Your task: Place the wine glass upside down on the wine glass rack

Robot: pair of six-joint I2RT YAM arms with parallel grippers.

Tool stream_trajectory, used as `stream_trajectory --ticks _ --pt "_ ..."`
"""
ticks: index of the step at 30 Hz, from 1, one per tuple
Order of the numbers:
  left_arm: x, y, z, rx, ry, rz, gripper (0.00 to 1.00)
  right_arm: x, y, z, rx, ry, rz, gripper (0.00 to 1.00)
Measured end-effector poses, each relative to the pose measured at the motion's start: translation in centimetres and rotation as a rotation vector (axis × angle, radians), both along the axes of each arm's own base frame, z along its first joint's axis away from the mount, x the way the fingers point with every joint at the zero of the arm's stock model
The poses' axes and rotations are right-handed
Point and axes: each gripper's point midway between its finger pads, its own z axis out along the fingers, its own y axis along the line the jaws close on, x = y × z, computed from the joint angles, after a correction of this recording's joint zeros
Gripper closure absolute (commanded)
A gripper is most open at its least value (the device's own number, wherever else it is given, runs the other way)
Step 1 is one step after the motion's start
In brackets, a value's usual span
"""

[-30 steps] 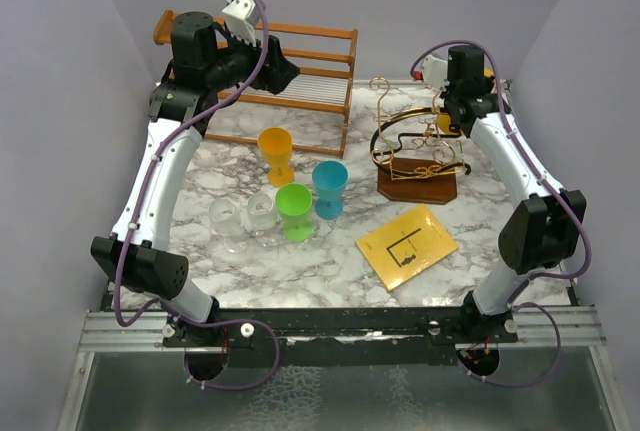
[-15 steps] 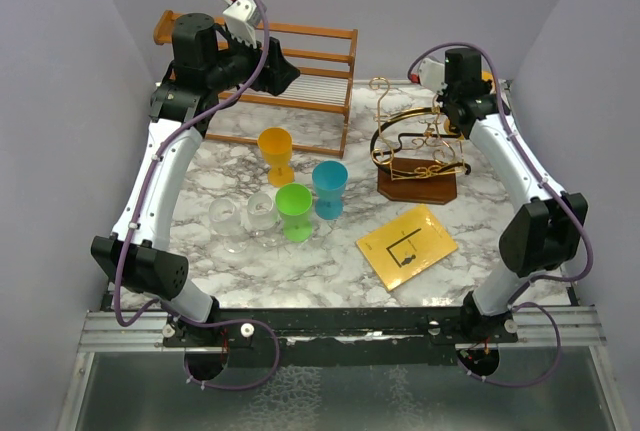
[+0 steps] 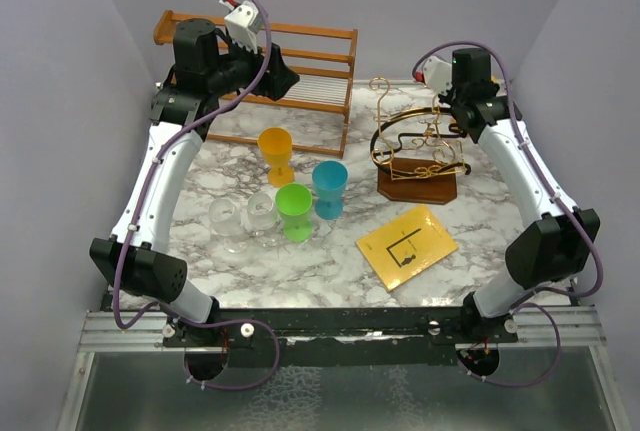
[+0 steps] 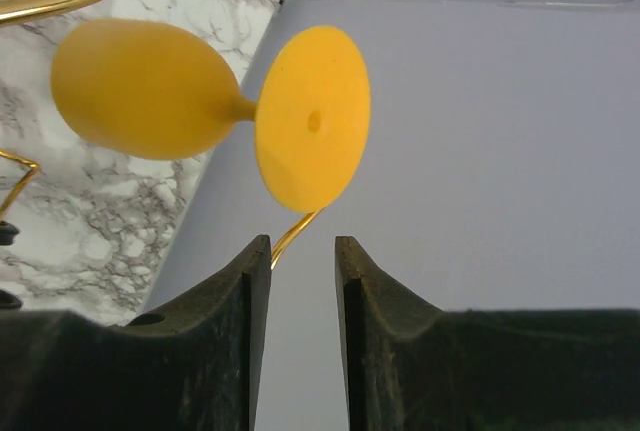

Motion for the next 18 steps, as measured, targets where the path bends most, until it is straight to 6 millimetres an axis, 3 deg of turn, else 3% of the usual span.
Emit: stream_trajectory --ticks 10,18 --pt "0.5 1.1 -2.7 0.095 -0.004 0.034 0.24 -2.0 2.2 1.0 0.208 -0.040 0.059 0.60" --pt "-0.4 3.4 -9.4 0.271 0.108 0.071 0.25 -3.2 5.5 6.7 0.494 -0.206 0.161 0.56"
